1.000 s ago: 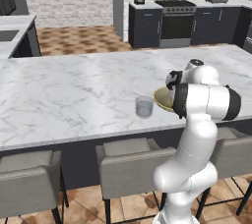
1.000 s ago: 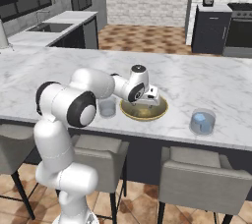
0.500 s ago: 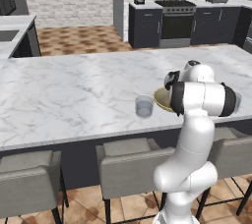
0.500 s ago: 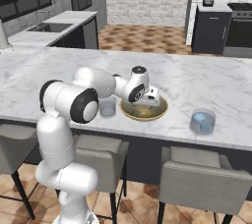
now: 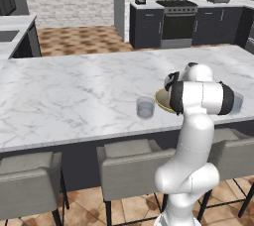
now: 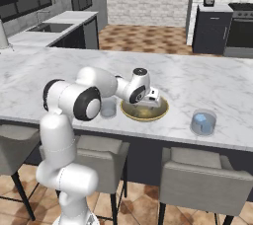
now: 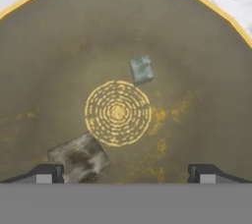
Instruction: There are four ice cubes in the ice bowl. Place two ice cubes in each glass of water.
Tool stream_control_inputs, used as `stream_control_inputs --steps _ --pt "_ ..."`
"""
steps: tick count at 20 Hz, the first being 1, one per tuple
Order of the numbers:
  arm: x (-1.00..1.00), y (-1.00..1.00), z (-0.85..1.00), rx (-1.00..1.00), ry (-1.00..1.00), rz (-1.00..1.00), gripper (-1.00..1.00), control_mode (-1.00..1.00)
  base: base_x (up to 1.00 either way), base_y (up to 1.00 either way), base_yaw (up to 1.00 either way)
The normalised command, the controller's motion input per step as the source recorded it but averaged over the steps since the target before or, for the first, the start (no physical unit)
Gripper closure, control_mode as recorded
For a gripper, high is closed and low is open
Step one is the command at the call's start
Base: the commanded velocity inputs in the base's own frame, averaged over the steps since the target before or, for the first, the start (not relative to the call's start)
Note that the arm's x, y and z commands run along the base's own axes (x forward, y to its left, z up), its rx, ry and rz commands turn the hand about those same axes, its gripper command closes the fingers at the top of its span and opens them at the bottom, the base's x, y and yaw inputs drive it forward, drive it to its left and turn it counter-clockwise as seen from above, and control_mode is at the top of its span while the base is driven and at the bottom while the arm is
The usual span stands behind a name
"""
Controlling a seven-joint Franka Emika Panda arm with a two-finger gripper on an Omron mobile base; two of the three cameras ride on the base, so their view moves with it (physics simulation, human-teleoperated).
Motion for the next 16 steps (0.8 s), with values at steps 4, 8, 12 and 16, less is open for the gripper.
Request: stream_control_inputs --steps 4,8,12,16 --pt "0.16 -0.09 -0.01 0.0 0.0 0.0 -1.0 -1.0 0.0 0.0 0.0" --pt "0.16 -0.1 -0.02 0.0 0.0 0.0 -1.0 -1.0 0.0 0.0 0.0" --pt "0.13 -0.06 -0.06 0.0 0.0 0.0 -1.0 -1.0 0.0 0.0 0.0" --pt "0.14 -0.01 -0.09 0.0 0.0 0.0 -1.0 -1.0 0.0 0.0 0.0"
